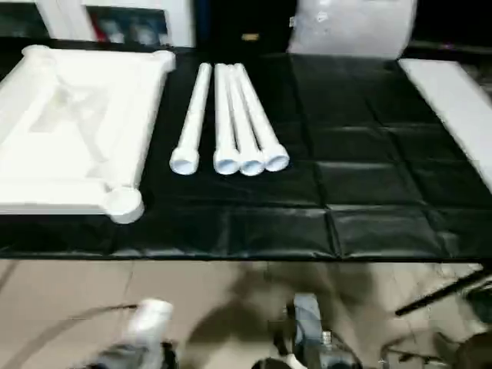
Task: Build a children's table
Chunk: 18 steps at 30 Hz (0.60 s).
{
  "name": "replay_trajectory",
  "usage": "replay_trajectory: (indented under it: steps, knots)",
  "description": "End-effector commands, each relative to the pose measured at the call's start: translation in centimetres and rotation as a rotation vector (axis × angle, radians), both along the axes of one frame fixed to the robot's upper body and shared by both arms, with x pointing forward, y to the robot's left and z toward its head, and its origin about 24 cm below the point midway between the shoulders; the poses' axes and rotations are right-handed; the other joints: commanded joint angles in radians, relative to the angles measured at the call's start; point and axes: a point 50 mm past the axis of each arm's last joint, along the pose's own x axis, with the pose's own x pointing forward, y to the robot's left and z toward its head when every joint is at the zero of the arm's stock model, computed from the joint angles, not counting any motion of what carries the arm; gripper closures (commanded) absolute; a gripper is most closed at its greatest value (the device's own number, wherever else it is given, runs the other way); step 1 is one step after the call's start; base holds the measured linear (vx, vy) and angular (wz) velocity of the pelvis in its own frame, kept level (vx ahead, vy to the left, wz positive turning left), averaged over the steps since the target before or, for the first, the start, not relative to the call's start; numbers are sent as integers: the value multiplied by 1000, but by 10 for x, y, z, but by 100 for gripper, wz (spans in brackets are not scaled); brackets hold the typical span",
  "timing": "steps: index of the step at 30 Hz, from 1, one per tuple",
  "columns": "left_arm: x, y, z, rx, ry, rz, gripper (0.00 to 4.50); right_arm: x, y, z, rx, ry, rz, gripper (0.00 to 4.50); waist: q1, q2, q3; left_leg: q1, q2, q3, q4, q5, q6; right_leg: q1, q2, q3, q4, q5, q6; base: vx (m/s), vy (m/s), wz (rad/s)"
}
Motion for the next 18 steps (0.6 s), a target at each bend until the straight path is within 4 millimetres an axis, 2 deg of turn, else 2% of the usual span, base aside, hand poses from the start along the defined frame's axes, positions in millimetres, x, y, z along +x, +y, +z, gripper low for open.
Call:
replay_trajectory:
  steps: [1,2,4,5,6,7,9,10,11,12,13,14,15,16,17,18]
  knots:
    - [-10,19,-4,43,20,69,150,-2,-4,-1,-18,-7,9,0,4,6,-51,5,62,-11,-50,-54,121,43,-88,46,-57,191,-253,0,0,0]
    - [-7,28,-2,49,-5,126,150,3,-5,2,-32,-35,22,0,3,1,-50,6,60,-10,-48,-63,130,43,-86,45,-55,217,-258,0,0,0]
    - [3,37,3,63,-51,148,150,9,-6,5,-31,-59,35,0,3,0,-49,9,59,-9,-48,-82,132,41,-84,45,-56,194,-258,0,0,0]
    - [8,41,6,71,-76,153,150,11,-6,6,-27,-68,42,0,3,2,-31,11,61,-9,-55,-137,123,31,-81,45,-66,102,-247,0,0,0]
    - [8,41,6,71,-76,153,150,11,-6,6,-27,-68,42,0,3,2,-31,11,61,-9,-55,-137,123,31,-81,45,-66,102,-247,0,0,0]
    - [16,45,9,84,-98,161,150,14,-8,8,-35,-72,65,0,2,2,-19,12,64,-10,-64,-185,99,25,-78,46,-73,5,-239,0,0,0]
    - [20,48,12,95,-112,166,150,15,-8,8,-36,-73,77,0,3,5,-17,17,66,-10,-66,-214,76,21,-77,49,-77,-46,-232,0,0,0]
    - [27,52,16,104,-131,175,150,16,-9,9,-37,-74,90,0,2,5,-14,14,65,-10,-68,-211,73,22,-77,49,-76,-45,-231,0,0,0]
    - [33,56,20,114,-146,192,131,11,-8,6,-34,-72,100,0,2,8,-9,13,65,-10,-70,-215,65,19,-76,49,-77,-50,-225,0,0,0]
    - [43,63,26,124,-169,216,120,4,-6,3,-19,-67,114,0,4,12,-5,16,65,-9,-69,-207,60,16,-78,51,-76,-26,-229,0,0,0]
    - [47,66,29,130,-180,228,112,3,-5,3,-19,-67,122,0,6,9,-7,12,64,-9,-65,-164,69,23,-79,50,-67,40,-237,0,0,0]
    - [51,71,32,147,-194,254,101,3,-6,3,-27,-68,130,0,4,9,-2,8,62,-9,-64,-138,76,24,-77,49,-63,79,-239,0,0,0]
    - [54,75,35,160,-203,272,101,3,-6,3,-34,-70,135,0,3,7,-5,8,58,-8,-58,-86,95,28,-75,46,-55,160,-246,0,0,0]
    - [59,82,39,180,-212,304,76,3,-8,3,-42,-71,138,0,-1,8,-9,4,53,-8,-50,-39,118,32,-73,45,-45,241,-255,0,0,0]
    - [61,85,41,186,-215,312,76,3,-8,3,-44,-72,137,0,-1,8,-9,4,53,-8,-50,-39,118,32,-73,45,-45,241,-255,0,0,0]
    - [64,90,44,208,-217,318,70,3,-8,3,-42,-72,133,0,-5,10,-16,1,48,-6,-37,51,164,33,-70,44,-32,380,-271,0,0,0]
